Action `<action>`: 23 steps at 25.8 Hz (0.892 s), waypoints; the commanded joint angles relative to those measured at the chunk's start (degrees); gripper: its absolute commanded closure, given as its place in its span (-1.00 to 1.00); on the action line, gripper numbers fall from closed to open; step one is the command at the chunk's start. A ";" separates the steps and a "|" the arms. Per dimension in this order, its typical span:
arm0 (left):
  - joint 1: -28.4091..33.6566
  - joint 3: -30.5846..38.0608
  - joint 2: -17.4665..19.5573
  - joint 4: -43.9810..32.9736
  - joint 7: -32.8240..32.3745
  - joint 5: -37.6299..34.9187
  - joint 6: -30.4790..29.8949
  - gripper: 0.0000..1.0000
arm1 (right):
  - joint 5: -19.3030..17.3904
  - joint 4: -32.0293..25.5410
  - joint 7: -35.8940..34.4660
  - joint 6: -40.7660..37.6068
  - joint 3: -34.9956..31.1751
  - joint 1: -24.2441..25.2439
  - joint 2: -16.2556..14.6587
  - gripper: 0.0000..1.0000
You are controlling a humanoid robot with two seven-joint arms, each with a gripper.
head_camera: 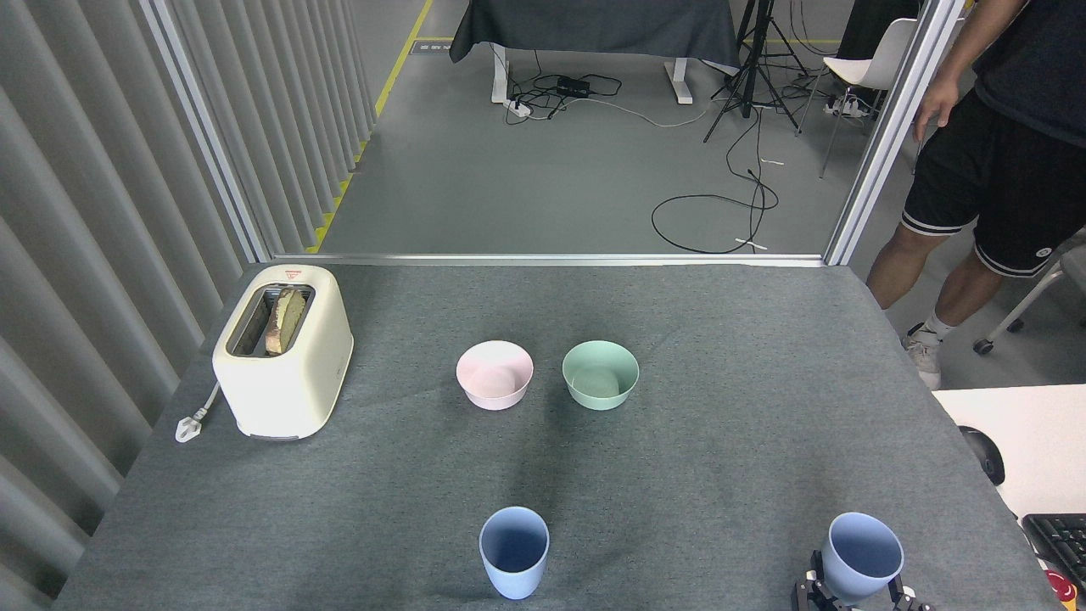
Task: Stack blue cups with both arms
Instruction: 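Grasp the other blue cup with the right gripper and lift it, then carry the held cup over the first blue cup and lower it inside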
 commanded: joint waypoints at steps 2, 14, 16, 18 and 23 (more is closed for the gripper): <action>0.02 -0.02 -0.08 0.42 -0.01 0.00 -0.10 -1.00 | 0.40 0.05 -0.04 0.20 0.01 0.13 0.07 -0.34; -0.60 -0.20 -0.69 0.59 -0.01 -0.09 0.08 -1.00 | 8.66 -4.08 9.36 0.29 7.74 -13.05 0.68 -0.16; -0.69 -0.20 -0.69 0.59 -0.01 -0.09 0.08 -1.00 | 10.07 -4.17 13.58 0.64 14.59 -16.57 2.44 -0.15; -0.77 -0.20 -0.61 0.59 -0.01 -0.09 0.08 -1.00 | 10.60 -4.61 16.92 1.08 20.48 -19.03 5.60 -0.15; -0.77 -0.11 -0.43 0.86 0.08 0.00 0.17 -1.00 | 14.82 -7.42 19.47 1.26 29.62 -18.59 12.11 -0.15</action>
